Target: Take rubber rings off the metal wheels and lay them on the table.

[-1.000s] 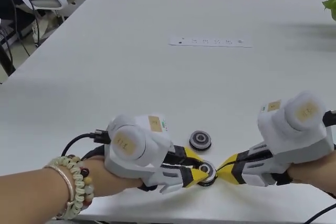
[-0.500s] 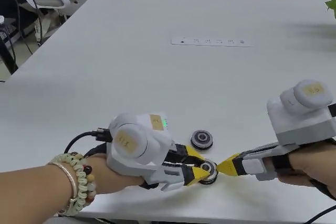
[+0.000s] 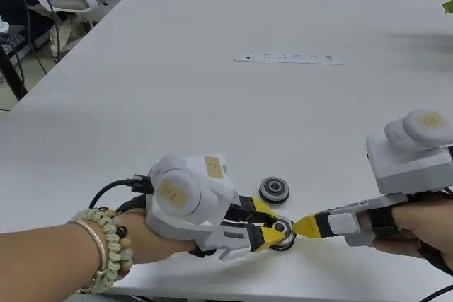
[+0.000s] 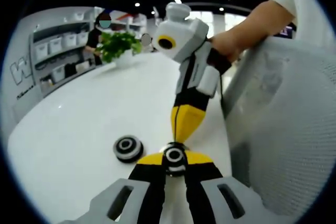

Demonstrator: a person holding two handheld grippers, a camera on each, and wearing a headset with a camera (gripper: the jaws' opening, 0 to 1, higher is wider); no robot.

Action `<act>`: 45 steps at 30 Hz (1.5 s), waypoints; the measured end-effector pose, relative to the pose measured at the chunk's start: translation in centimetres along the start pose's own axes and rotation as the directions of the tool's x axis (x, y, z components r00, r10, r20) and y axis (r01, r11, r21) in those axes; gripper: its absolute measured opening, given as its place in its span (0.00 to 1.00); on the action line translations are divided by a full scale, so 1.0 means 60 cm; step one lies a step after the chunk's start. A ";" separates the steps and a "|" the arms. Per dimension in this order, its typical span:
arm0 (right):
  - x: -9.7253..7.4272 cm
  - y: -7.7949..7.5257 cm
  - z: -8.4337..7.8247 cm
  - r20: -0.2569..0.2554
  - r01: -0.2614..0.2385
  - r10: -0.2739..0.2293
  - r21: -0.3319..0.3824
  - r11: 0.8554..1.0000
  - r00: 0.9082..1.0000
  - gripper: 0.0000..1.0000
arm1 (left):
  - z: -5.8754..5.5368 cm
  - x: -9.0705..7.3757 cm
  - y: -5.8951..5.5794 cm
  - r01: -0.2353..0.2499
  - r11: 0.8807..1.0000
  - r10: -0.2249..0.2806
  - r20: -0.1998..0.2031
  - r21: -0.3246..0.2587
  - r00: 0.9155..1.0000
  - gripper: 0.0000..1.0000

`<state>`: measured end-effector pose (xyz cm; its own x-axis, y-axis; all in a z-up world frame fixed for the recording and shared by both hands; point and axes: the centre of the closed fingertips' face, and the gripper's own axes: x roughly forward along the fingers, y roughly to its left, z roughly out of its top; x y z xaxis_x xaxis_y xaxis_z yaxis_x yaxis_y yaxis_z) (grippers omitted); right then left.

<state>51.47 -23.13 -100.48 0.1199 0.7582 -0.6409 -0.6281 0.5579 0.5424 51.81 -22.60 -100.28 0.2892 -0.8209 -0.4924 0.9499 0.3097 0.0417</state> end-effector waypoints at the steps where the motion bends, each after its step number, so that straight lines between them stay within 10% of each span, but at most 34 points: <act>1: 0.000 0.001 0.000 0.001 0.000 0.000 -0.001 1.000 1.000 0.00 | 0.000 0.000 0.000 0.000 1.000 0.000 0.000 0.000 1.000 0.14; 45: 0.003 0.019 0.012 0.022 -0.044 0.045 -0.032 0.998 0.999 0.00 | 0.001 0.001 0.001 -0.006 1.000 0.006 0.003 0.003 1.000 0.14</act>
<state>51.33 -22.14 -99.57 0.1087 0.7900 -0.6034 -0.6573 0.5125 0.5525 51.88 -22.66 -100.23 0.2949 -0.8206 -0.4895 0.9486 0.3128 0.0470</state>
